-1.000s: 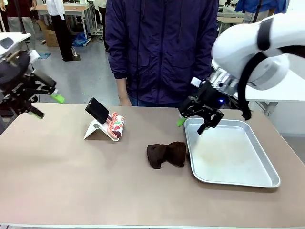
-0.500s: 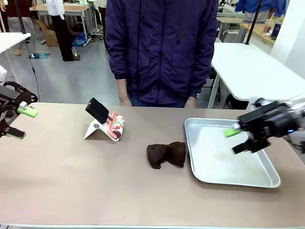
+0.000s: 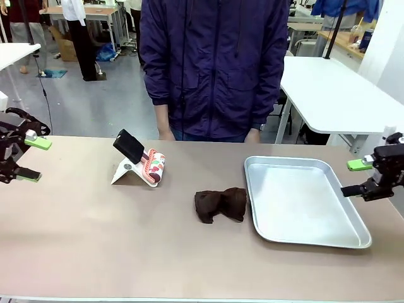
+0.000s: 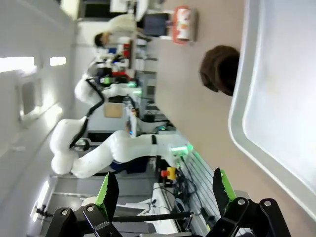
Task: Clean the surface of the table.
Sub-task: Return the Lint Roller and towel to their original positions.
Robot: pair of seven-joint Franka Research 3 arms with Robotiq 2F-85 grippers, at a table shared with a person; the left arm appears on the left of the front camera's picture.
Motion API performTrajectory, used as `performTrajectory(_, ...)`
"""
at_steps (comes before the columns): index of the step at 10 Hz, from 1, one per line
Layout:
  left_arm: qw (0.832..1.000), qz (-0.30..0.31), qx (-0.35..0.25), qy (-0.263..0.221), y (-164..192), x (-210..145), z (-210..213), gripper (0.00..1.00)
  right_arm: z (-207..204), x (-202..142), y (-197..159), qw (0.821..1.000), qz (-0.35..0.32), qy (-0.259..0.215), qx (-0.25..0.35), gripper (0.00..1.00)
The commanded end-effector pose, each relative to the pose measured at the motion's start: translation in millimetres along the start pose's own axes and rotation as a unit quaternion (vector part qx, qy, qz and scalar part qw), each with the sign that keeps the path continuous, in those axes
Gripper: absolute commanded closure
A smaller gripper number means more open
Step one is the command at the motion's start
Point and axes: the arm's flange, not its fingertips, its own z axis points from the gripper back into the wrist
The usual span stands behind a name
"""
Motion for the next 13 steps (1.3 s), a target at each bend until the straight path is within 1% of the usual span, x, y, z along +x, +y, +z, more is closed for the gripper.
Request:
performTrajectory(1, 0.996, -0.015, -0.083, 0.004, 14, 5, -1, 0.0, -11, -11, -18, 0.994, 0.031, 0.012, 0.104, 0.0)
performTrajectory(2, 0.998, 0.019, -0.059, 0.009, 17, 16, -3, 0.0, 0, 0, 0, 1.0, 0.0, 0.0, 0.0, 0.0)
performTrajectory(3, 1.0, -0.001, -0.029, -0.001, 4, 2, -3, 0.0, 0, 0, 0, 1.0, 0.0, 0.0, 0.0, 0.0)
performTrajectory(13, 1.0, -0.001, -0.029, -0.001, 4, 2, -3, 0.0, 0, 0, 0, 1.0, 0.0, 0.0, 0.0, 0.0)
